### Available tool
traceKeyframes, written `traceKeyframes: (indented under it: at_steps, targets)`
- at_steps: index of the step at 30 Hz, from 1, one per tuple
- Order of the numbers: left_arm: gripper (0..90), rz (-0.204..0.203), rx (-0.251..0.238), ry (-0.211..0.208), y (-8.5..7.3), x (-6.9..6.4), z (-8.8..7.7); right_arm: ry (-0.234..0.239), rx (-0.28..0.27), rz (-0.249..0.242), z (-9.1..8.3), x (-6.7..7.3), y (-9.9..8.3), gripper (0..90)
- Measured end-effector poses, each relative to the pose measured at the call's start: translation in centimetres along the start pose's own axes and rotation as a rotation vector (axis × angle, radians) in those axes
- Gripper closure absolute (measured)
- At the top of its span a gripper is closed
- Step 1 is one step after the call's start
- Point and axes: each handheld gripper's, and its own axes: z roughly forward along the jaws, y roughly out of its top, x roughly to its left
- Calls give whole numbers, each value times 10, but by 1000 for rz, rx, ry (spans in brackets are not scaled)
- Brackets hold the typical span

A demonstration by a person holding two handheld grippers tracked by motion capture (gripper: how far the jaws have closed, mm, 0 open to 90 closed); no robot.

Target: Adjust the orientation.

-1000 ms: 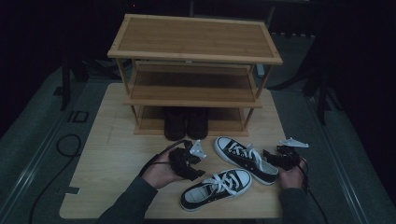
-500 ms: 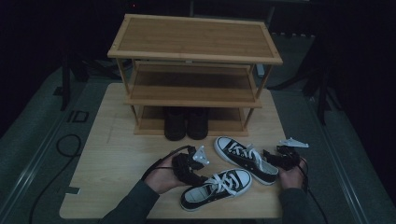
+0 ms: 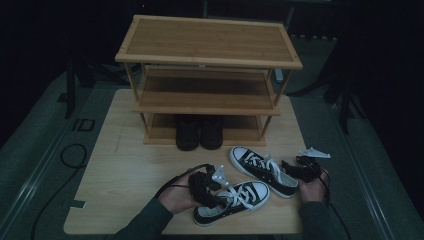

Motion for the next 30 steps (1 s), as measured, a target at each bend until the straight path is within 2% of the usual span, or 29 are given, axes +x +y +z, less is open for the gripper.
traceKeyframes:
  at_steps: [5, 10, 12, 14, 21, 24, 26, 30]
  targets:
    - [688, 25, 43, 21, 5, -1, 11, 0, 0, -1, 0, 0, 0, 301]
    - [721, 14, 65, 41, 9, -3, 22, 0, 0, 0, 0, 0, 0, 301]
    - [811, -10, 52, 50, 8, -2, 21, 0, 0, 0, 0, 0, 0, 301]
    - [849, -25, 44, 58, 7, -1, 17, 1, 0, -1, 0, 0, 0, 301]
    - [860, -58, 47, 88, 0, 4, 10, 1, 0, 0, 0, 0, 0, 301]
    - [860, -108, 32, 114, -10, 13, 1, 1, -1, -1, 0, 0, 0, 301]
    - [860, -118, 32, 116, -13, 15, -1, 1, 0, -1, 0, 0, 0, 301]
    - [860, -180, 19, 142, -29, 27, -11, 1, 0, -1, 0, 0, 0, 301]
